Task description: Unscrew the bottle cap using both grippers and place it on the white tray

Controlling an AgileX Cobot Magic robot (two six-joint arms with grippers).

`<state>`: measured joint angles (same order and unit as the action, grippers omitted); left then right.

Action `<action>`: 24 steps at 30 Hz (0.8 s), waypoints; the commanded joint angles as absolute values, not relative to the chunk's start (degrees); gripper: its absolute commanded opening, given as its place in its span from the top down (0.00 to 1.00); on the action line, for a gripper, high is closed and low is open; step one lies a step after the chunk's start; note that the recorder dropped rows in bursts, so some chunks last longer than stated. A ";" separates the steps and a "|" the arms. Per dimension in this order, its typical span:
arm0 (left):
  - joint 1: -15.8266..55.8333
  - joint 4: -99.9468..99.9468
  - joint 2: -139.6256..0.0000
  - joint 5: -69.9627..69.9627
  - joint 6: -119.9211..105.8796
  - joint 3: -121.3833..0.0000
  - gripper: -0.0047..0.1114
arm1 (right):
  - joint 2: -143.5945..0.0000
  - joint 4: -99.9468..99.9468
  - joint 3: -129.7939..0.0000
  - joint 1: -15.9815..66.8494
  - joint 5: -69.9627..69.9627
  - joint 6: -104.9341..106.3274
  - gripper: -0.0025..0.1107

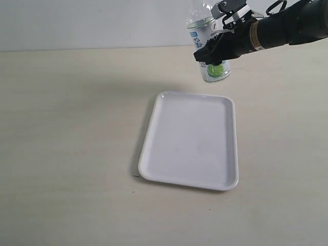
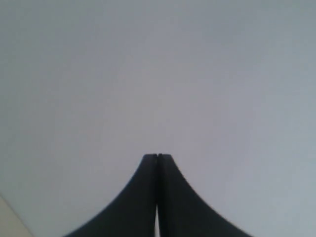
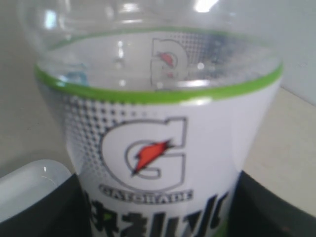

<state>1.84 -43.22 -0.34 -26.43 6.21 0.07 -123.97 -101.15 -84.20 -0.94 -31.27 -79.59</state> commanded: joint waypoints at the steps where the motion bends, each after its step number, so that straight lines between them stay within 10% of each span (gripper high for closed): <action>1: 2.24 -49.59 0.00 -28.08 6.41 0.00 0.96 | -123.18 -99.32 -85.07 -1.05 -31.01 -79.09 0.98; 10: 2.24 -33.42 -22.17 -24.31 21.76 -5.03 0.96 | -123.18 -98.91 -85.07 -1.05 -30.91 -78.81 0.98; 24: 2.24 72.06 -92.16 -30.59 92.28 -66.58 0.96 | -124.05 -99.02 -85.07 -1.05 -30.91 -75.91 0.98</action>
